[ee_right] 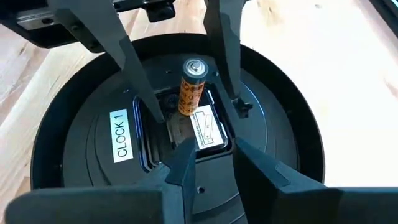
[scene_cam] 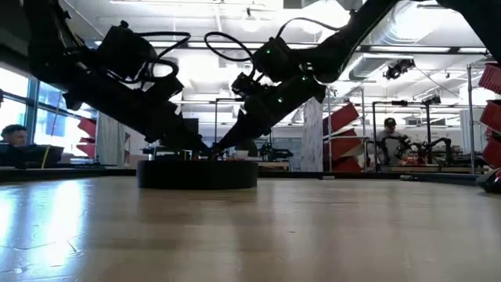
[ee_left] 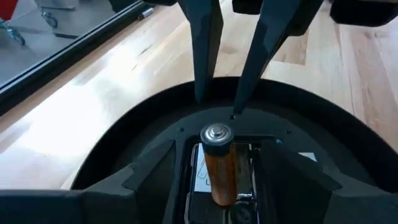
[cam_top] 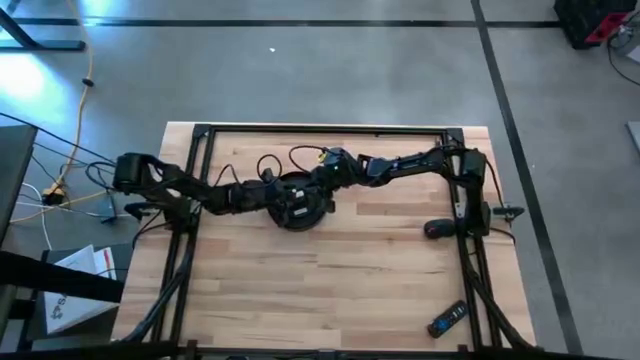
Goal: Insert battery
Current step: Insert the yellow battery into the white-black wall clock
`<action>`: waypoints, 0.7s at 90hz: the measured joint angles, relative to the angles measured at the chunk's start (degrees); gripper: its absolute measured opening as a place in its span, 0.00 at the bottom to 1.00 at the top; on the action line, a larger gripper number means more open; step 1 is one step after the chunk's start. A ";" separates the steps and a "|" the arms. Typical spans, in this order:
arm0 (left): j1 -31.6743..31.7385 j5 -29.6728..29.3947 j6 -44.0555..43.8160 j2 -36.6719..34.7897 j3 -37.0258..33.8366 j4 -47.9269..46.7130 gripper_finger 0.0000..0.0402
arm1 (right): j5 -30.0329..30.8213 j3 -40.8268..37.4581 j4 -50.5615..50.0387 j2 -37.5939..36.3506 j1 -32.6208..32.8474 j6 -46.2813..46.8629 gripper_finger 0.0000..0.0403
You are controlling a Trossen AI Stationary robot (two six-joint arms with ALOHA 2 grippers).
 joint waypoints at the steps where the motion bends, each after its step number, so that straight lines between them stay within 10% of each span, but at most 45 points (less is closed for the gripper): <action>1: 0.00 0.00 0.00 -0.20 0.00 -0.14 0.55 | 0.00 0.00 -0.02 0.00 0.00 0.00 0.19; 63: -0.72 -0.87 -2.69 -2.83 -0.02 -3.94 0.55 | 0.11 0.00 0.15 0.04 0.00 0.44 0.19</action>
